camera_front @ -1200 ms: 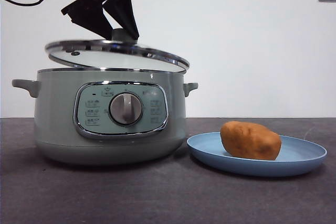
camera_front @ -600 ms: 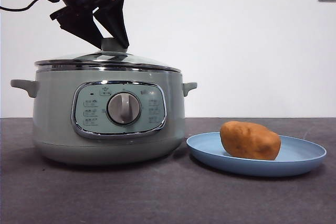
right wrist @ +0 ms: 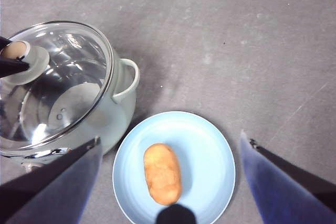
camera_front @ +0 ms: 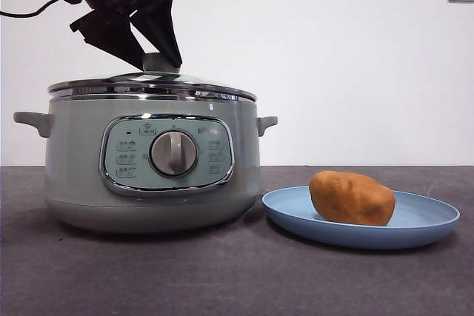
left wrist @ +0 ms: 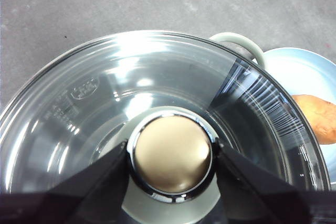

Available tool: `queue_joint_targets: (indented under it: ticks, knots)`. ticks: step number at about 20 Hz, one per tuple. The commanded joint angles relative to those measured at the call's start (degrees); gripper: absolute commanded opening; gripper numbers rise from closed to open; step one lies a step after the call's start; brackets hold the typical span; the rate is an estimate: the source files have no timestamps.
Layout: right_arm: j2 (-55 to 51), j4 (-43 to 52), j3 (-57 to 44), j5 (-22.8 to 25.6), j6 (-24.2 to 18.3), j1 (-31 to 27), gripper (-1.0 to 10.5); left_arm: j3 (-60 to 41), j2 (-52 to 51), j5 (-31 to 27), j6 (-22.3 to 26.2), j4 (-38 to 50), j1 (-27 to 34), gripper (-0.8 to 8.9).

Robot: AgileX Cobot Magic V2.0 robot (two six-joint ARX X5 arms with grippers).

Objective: Take the potato out from the steamer,put the potato on the plate,close the lid

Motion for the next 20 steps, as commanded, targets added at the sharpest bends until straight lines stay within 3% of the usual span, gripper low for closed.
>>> queue_joint_targets:
  ticks: [1, 13, 14, 17, 20]
  knots:
    - [0.0, 0.3, -0.1, 0.0, -0.2, 0.0, 4.4, -0.5, 0.8, -1.4, -0.2, -1.0, -0.1, -0.07]
    - [0.0, 0.3, -0.1, 0.0, -0.2, 0.0, 4.4, -0.5, 1.7, -3.5, 0.9, -6.8, -0.9, 0.01]
    - [0.0, 0.3, -0.1, 0.0, -0.2, 0.0, 4.4, -0.5, 1.7, -3.4, 0.9, -6.8, -0.9, 0.26]
    - [0.0, 0.2, -0.1, -0.1, -0.2, 0.0, 4.4, -0.5, 1.7, -3.4, 0.7, -6.8, -0.9, 3.16]
    - [0.0, 0.2, -0.1, -0.1, -0.2, 0.0, 4.4, -0.5, 1.7, -3.4, 0.7, -6.5, -0.9, 3.52]
